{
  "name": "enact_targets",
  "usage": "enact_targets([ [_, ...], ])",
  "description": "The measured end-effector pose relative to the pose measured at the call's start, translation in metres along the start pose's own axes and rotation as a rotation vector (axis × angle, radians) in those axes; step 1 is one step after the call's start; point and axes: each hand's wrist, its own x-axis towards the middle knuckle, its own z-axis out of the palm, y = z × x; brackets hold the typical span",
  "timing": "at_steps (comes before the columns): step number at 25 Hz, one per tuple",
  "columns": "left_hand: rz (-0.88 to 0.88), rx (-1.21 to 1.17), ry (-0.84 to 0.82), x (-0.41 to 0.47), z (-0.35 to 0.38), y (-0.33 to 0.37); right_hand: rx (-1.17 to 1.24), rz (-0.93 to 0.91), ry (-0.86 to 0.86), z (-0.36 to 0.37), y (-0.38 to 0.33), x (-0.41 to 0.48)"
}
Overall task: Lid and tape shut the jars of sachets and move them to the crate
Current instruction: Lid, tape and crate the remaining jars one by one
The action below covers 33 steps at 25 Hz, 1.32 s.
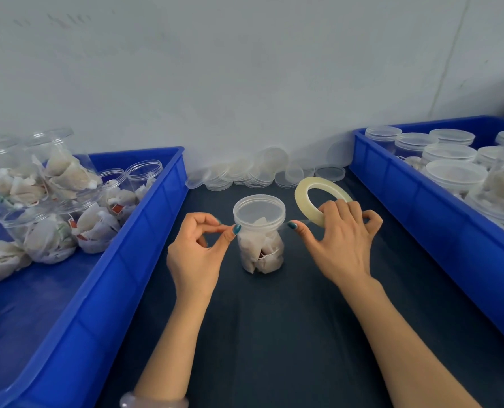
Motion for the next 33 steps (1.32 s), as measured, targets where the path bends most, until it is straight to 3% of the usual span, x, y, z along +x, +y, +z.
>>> enact_targets([
  [6, 0.026, -0.012, -0.061, 0.006, 0.01, -0.003, 0.025, 0.01, 0.004, 0.0, -0.002, 0.002],
  [14, 0.026, -0.134, -0.302, 0.03, 0.011, -0.018, 0.057, -0.018, 0.017, -0.001, -0.003, 0.004],
  [18, 0.055, -0.073, -0.392, 0.036, 0.011, -0.022, 0.061, -0.031, 0.013, 0.001, -0.005, 0.004],
  [21, 0.043, -0.063, -0.548, 0.037, 0.015, -0.023, 0.065, -0.033, 0.027, 0.001, -0.006, 0.004],
  [24, -0.031, -0.234, -0.695, 0.038, 0.023, -0.019, 0.072, -0.035, 0.034, 0.002, -0.006, 0.004],
  [33, -0.315, -0.569, -0.749, 0.055, 0.035, -0.041, 0.087, -0.019, 0.004, 0.004, -0.003, 0.005],
])
